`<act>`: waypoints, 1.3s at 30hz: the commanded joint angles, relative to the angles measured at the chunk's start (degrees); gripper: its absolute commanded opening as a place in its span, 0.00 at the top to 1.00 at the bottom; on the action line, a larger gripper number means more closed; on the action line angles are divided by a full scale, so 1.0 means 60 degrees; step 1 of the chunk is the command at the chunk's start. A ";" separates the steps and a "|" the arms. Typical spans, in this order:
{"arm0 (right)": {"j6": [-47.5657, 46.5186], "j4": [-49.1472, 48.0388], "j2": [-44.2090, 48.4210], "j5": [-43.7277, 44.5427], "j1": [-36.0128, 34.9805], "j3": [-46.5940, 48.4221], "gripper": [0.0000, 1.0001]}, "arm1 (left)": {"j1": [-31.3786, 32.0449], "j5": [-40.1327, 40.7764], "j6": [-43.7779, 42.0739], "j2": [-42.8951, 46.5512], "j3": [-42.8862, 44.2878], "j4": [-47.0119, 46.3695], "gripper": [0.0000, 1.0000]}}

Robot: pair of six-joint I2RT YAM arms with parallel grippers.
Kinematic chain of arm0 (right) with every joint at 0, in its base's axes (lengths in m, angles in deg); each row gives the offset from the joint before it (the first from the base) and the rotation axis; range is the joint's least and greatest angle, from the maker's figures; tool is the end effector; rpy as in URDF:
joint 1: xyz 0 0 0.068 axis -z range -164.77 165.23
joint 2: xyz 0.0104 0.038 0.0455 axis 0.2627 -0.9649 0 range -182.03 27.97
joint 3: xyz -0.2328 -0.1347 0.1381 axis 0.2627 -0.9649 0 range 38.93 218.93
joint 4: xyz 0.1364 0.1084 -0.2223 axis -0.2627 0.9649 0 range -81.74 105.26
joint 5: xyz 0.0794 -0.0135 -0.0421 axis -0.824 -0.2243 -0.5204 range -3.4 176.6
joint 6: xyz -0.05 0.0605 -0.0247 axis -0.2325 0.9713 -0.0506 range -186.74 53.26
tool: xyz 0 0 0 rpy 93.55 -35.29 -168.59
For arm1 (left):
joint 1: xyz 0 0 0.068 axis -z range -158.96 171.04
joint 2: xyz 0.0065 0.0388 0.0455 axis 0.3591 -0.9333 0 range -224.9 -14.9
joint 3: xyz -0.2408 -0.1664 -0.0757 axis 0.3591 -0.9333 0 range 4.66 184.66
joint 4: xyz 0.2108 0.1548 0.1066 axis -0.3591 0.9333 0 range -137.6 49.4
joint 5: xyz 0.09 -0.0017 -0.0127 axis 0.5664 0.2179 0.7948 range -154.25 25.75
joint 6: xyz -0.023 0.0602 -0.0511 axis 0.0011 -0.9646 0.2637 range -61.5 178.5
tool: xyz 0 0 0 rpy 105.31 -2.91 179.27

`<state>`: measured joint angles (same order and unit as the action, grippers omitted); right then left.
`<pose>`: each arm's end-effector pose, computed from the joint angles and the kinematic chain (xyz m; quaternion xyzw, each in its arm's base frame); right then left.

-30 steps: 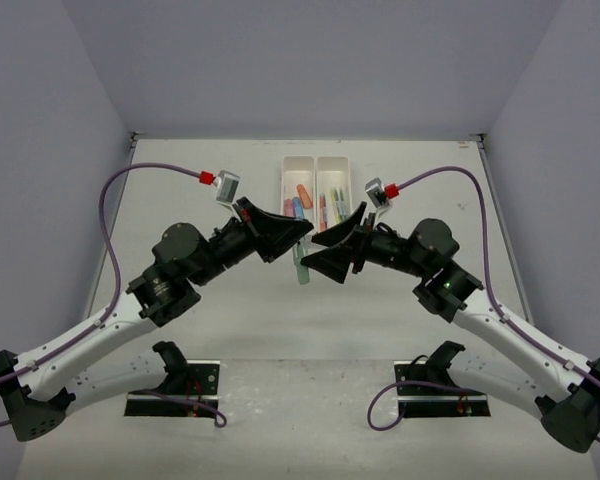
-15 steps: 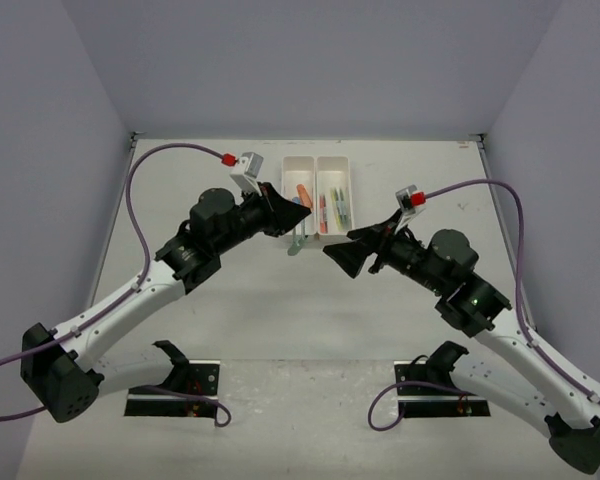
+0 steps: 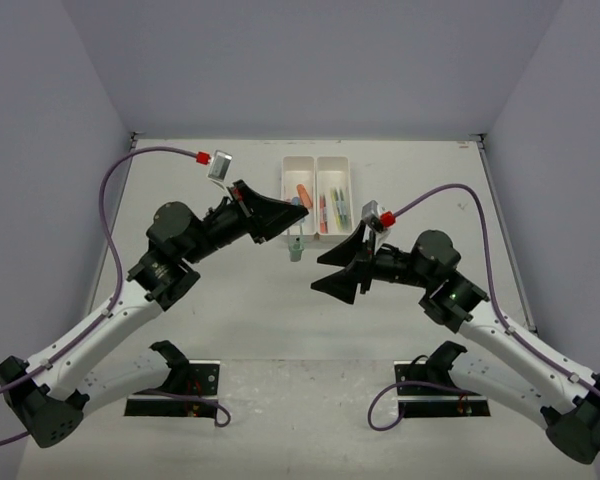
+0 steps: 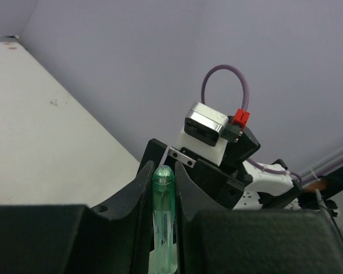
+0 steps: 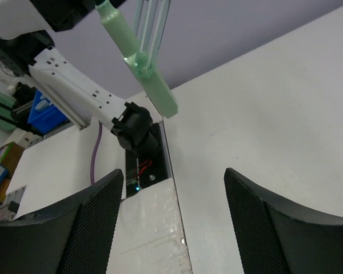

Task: Sort the stationery into containers
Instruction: Close the pen cap on the pen.

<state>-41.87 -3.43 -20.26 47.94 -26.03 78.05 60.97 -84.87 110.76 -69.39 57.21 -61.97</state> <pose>0.1412 0.1834 0.3559 -0.3298 0.6113 0.5639 0.4468 0.1799 -0.1836 0.4344 0.0725 0.6277 -0.6303 0.4510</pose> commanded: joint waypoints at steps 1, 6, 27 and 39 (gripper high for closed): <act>0.0289 -0.2152 -0.0361 -0.0785 -0.0039 0.0041 0.34 | -0.0003 -0.0424 0.1357 0.0190 -0.0721 -0.1513 1.00; 0.0665 -0.3037 -0.0811 -0.0523 -0.0111 0.0260 0.43 | -0.0015 -0.0306 0.2284 0.0185 -0.1403 -0.2465 1.00; 0.1832 -0.4288 -0.1426 -0.1156 -0.0497 0.0171 0.67 | -0.0003 0.0119 0.2055 0.0428 -0.1461 -0.2884 1.00; 0.1945 -0.4379 -0.1761 -0.1183 -0.0727 0.0373 0.96 | -0.0003 0.0212 0.1802 0.0567 -0.1352 -0.2768 1.00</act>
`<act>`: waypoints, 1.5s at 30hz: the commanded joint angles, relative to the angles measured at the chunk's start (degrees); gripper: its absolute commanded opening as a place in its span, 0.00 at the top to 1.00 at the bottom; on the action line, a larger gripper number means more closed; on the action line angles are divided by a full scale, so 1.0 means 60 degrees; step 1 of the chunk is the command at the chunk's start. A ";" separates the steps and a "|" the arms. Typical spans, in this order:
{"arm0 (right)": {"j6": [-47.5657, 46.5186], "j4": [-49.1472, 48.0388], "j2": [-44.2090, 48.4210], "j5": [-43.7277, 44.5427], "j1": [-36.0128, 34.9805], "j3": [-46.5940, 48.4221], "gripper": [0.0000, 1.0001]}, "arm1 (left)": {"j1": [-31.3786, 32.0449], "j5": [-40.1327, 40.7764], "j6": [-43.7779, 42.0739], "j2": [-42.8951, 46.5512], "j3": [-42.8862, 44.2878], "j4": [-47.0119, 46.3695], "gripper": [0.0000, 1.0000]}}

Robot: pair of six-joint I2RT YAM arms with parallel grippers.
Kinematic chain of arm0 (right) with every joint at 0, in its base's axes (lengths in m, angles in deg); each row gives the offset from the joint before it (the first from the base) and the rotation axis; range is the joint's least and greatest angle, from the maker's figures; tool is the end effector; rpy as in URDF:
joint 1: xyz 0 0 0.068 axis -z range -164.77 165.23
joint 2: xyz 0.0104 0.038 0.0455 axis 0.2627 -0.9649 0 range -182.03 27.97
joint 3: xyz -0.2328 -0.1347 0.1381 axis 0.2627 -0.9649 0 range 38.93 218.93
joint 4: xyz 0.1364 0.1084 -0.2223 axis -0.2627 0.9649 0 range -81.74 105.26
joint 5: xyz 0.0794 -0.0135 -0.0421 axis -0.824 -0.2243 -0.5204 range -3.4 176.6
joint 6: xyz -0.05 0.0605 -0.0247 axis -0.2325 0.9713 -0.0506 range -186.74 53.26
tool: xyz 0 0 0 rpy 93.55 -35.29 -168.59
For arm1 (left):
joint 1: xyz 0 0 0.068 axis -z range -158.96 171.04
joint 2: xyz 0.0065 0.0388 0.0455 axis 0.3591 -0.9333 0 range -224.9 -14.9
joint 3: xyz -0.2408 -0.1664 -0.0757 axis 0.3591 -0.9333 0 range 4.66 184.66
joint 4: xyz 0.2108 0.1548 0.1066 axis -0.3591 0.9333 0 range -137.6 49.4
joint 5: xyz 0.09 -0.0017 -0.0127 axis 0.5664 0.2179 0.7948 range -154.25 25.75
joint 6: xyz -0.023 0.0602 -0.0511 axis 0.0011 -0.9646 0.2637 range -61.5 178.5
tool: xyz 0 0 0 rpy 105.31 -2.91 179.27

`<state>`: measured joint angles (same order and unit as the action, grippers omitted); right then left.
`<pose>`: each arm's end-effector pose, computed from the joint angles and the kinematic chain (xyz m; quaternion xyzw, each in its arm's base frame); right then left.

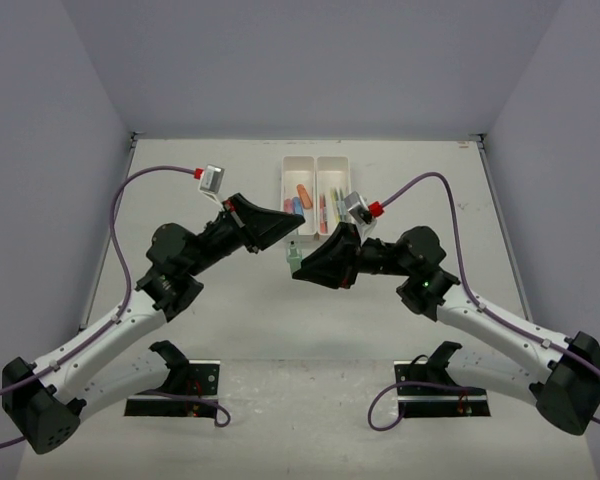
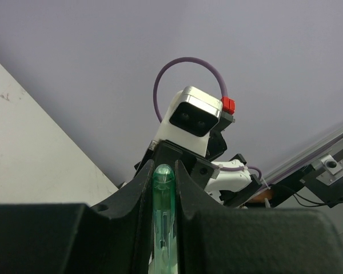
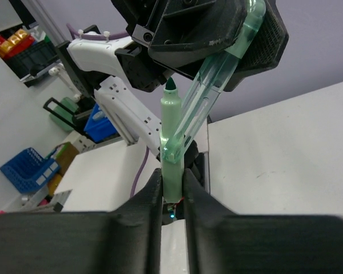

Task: Sort the stationery into containers
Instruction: Close the pen cap on the pen.

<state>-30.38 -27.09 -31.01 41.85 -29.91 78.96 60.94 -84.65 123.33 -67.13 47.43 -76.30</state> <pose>0.1479 0.2201 0.3710 -0.3463 0.5290 0.6561 0.4120 0.1729 -0.1772 0.4080 0.0180 0.5876 -0.6980 0.4088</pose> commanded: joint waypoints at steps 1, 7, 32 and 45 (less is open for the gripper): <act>0.0051 -0.0395 0.0031 -0.0172 -0.0080 0.0270 1.00 | 0.0001 0.0168 -0.0339 0.0203 0.0252 -0.0425 1.00; 0.1228 0.0557 0.0291 0.0683 -0.0099 0.0672 1.00 | 0.0016 -0.0335 -0.1906 0.0463 0.0251 -0.0909 1.00; 0.1421 0.0463 0.0384 0.1617 -0.0402 0.1991 1.00 | 0.0016 -0.0579 -0.2394 0.0762 -0.0679 -0.0753 1.00; 0.0999 0.0560 -0.0684 0.3217 -0.0388 0.4293 1.00 | 0.0207 -0.0320 -0.2466 0.0968 -0.1953 -0.0392 1.00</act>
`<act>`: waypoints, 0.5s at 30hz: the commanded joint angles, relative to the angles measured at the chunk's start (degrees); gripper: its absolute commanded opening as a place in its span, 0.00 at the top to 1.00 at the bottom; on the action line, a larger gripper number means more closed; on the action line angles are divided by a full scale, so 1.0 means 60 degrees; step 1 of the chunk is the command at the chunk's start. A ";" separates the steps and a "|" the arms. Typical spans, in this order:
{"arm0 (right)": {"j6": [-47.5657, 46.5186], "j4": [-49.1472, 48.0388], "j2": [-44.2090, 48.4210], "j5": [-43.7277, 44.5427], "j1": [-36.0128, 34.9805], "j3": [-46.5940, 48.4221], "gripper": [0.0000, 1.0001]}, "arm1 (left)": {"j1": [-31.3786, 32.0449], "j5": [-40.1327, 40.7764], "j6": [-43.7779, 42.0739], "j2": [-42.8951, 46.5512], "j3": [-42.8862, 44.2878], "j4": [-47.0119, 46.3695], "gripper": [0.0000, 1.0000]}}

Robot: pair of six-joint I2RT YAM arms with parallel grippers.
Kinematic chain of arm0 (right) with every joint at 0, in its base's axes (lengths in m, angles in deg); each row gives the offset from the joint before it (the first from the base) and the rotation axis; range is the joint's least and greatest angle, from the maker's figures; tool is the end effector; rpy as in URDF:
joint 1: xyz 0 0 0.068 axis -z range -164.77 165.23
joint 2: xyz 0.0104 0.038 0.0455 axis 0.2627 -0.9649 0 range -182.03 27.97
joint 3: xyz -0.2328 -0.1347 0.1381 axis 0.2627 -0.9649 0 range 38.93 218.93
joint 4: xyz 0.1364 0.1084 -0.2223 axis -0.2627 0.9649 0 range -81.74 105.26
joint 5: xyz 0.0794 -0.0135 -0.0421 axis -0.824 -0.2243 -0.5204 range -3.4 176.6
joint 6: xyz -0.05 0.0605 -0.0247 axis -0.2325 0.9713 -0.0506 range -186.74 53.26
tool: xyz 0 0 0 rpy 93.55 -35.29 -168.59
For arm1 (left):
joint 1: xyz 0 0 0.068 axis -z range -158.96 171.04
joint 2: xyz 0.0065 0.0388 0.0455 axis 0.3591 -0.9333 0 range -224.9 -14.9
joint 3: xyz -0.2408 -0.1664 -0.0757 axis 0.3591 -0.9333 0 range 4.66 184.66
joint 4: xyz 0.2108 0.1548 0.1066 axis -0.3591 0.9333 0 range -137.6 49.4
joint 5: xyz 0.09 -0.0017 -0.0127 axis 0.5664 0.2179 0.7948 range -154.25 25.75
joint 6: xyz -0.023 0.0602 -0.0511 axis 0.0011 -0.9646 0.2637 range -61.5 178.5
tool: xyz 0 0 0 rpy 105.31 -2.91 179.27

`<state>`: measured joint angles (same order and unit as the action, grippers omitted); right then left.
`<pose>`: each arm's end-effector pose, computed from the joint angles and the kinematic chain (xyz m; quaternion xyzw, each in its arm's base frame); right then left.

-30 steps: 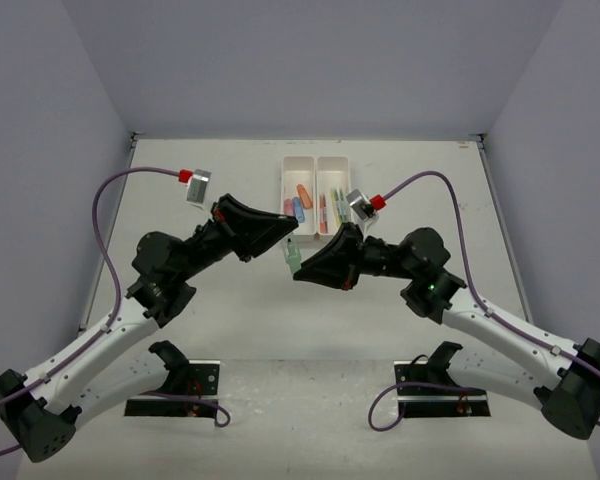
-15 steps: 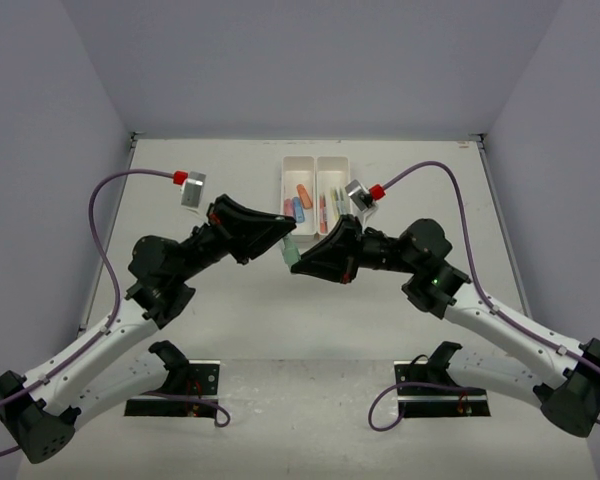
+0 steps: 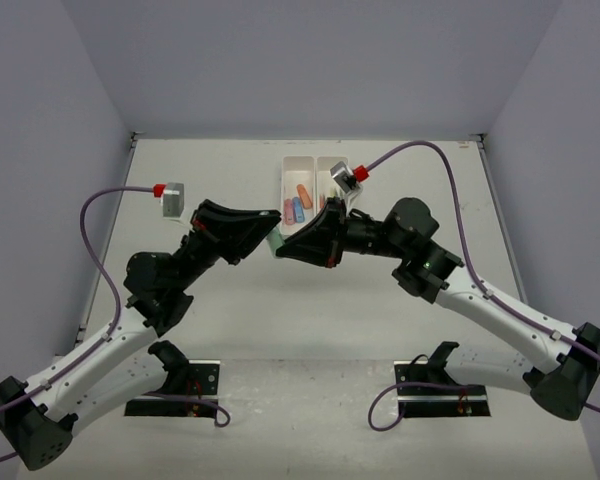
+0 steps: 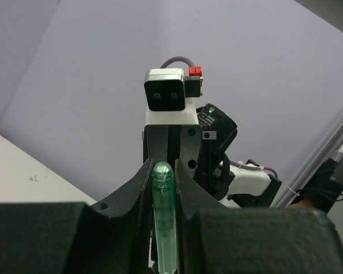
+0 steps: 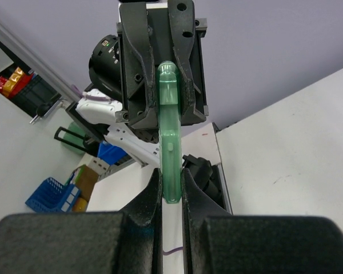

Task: Sort the stationery into containers
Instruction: Close the pen cap on the pen.

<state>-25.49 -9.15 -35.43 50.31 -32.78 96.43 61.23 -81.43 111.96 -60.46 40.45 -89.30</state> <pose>0.1620 0.2434 0.4353 -0.2762 0.5859 0.6572 0.3852 0.1454 -0.1506 0.4128 0.0743 0.4918 -0.6800 0.5387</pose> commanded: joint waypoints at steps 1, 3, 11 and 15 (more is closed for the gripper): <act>0.0167 -0.2367 0.0005 0.1797 0.0082 0.1540 1.00 | 0.0185 -0.0930 -0.0564 -0.0132 -0.0857 0.1779 1.00; 0.0155 -0.2280 -0.0132 0.1799 0.0078 0.1763 1.00 | 0.0236 -0.0989 -0.0561 -0.0126 -0.0988 0.1781 1.00; -0.0382 -0.1158 -0.1027 0.0658 0.0201 0.2395 1.00 | 0.0502 0.0239 -0.1013 0.0242 -0.0762 0.3350 1.00; -0.0669 -0.1199 -0.0829 0.1008 0.0223 0.0730 0.89 | 0.0498 0.1895 -0.1739 0.0108 0.0754 0.5352 1.00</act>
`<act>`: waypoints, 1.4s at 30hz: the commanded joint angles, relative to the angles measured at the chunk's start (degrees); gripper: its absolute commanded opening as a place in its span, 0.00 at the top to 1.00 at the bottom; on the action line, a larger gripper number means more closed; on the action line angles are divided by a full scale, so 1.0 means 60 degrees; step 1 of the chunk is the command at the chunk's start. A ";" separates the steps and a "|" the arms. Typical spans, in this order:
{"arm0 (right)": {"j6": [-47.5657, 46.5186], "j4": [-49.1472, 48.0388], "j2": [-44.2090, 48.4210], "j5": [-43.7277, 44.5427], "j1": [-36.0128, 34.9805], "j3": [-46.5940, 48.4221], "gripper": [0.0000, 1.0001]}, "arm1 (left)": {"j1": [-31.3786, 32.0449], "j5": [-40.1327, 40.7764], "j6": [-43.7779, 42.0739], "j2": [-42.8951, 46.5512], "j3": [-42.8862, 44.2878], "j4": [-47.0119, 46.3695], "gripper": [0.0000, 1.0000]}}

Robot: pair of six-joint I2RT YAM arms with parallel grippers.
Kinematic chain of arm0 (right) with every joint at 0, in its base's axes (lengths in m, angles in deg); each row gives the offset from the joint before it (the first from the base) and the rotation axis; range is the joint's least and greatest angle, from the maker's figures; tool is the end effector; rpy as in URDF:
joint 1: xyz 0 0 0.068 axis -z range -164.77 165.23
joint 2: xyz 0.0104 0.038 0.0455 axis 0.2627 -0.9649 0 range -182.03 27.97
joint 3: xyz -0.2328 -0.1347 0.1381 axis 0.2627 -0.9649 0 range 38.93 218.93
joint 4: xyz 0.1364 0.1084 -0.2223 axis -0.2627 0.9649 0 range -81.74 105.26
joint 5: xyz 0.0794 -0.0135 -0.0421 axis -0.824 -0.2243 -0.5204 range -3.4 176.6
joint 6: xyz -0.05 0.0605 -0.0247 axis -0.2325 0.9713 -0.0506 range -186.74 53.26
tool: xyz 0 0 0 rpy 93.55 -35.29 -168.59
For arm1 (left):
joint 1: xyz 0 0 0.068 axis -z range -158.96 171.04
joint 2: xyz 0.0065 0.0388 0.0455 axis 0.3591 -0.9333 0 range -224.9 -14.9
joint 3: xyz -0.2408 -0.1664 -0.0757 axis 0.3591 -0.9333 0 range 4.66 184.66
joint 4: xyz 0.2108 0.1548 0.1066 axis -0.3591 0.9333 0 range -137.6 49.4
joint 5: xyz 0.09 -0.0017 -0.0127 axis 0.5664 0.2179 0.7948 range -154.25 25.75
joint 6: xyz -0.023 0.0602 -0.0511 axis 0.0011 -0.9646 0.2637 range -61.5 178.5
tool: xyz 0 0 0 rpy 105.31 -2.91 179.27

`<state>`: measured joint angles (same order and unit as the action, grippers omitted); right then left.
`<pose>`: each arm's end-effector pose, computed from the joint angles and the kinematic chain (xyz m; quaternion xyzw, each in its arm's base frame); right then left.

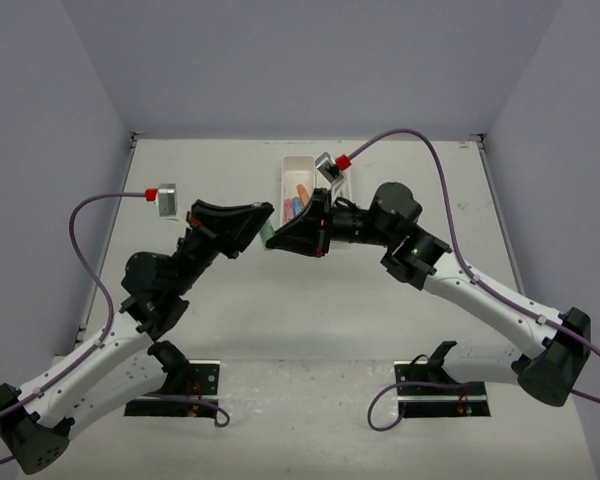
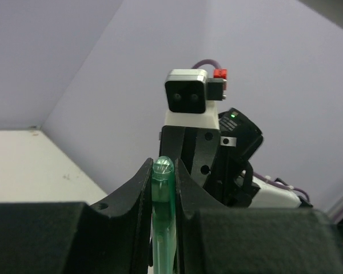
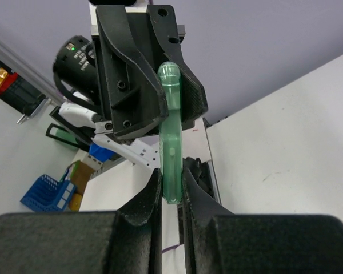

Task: Sort the stationery into containers
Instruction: Close the pen cap on the pen, then place the pen in the storage box.

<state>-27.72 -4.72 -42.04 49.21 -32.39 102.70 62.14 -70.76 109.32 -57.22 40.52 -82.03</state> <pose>0.1847 0.2669 0.4362 -0.2861 0.6096 0.6407 0.3689 0.1474 -0.1395 0.4093 0.0049 0.5167 -0.6354 0.5738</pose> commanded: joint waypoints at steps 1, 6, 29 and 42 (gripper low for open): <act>-0.0362 -0.1938 0.0391 0.1396 0.0158 -0.0706 0.80 | 0.0332 0.0453 -0.1430 -0.0594 0.1172 0.4466 1.00; -0.0559 -0.1616 0.1036 0.2085 0.0182 -0.1768 0.40 | 0.0289 0.0982 -0.1607 -0.1298 0.2142 0.4630 1.00; -0.1204 0.8041 0.5228 1.0056 0.0346 -0.1291 0.01 | -0.0686 0.4988 -0.3968 -0.9211 0.7768 0.7307 1.00; -0.1319 0.8222 0.5482 0.9635 0.0334 -0.1670 0.01 | -0.1221 0.5805 -0.3274 -1.3406 1.0958 0.8830 1.00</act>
<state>-34.89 44.08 -8.87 106.67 -30.35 93.26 56.15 -39.55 88.02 -134.67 100.24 -33.49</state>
